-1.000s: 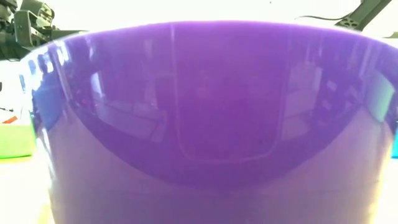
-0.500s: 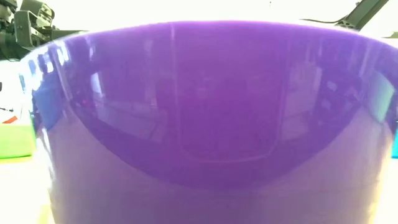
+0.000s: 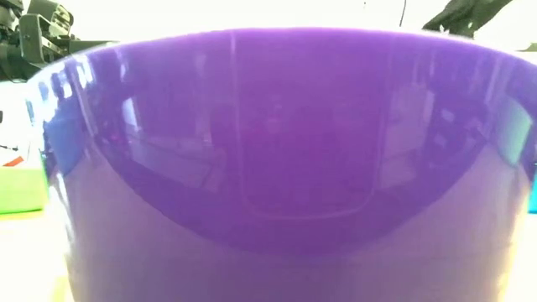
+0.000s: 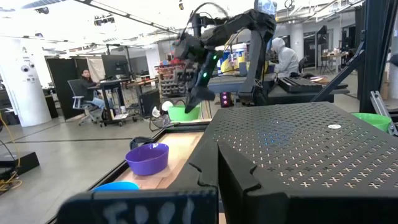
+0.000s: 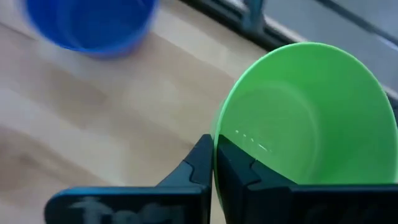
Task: Pick & Place Mini bowls
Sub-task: Put the top right green bowl on the shelf
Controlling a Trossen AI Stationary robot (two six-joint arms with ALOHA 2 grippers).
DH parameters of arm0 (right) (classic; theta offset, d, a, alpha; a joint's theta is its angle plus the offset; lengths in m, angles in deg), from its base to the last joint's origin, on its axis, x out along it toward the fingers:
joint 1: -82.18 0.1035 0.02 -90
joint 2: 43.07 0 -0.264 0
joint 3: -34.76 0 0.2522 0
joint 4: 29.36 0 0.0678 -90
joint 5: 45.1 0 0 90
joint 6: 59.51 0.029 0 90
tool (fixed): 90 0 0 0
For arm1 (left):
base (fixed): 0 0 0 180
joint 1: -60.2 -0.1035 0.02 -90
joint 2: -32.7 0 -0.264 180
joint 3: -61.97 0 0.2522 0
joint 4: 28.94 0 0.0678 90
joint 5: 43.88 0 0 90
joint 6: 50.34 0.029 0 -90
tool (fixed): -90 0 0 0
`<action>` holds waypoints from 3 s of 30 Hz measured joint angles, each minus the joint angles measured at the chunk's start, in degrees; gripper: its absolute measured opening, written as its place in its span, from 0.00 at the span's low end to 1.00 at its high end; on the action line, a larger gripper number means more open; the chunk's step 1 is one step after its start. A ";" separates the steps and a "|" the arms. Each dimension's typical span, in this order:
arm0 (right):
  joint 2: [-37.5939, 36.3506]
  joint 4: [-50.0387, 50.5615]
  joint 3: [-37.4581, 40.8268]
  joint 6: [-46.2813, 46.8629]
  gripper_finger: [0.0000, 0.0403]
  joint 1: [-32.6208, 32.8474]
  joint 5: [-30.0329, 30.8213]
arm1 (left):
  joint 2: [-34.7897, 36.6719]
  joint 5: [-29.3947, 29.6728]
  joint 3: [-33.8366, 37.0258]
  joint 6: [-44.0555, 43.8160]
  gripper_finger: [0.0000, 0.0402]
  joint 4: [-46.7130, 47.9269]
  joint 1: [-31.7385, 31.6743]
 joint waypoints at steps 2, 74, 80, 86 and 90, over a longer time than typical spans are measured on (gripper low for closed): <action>-1.40 0.93 -1.28 0.04 0.02 2.10 -0.02 | 0.01 0.02 0.00 -0.01 0.00 0.00 0.00; 24.71 15.64 -37.45 -8.12 0.02 61.00 -1.84 | -0.02 0.02 0.00 1.99 0.00 0.07 0.00; 24.74 15.76 -37.45 -8.28 0.02 61.22 -2.99 | -0.02 0.02 0.00 1.98 0.00 0.08 0.00; 24.74 15.76 -37.45 -8.06 0.02 61.22 -3.02 | -0.02 0.02 0.00 1.97 0.00 0.07 0.04; 24.74 15.74 -37.45 -8.04 0.02 61.20 -3.03 | -0.02 0.03 0.00 1.97 0.00 0.07 0.04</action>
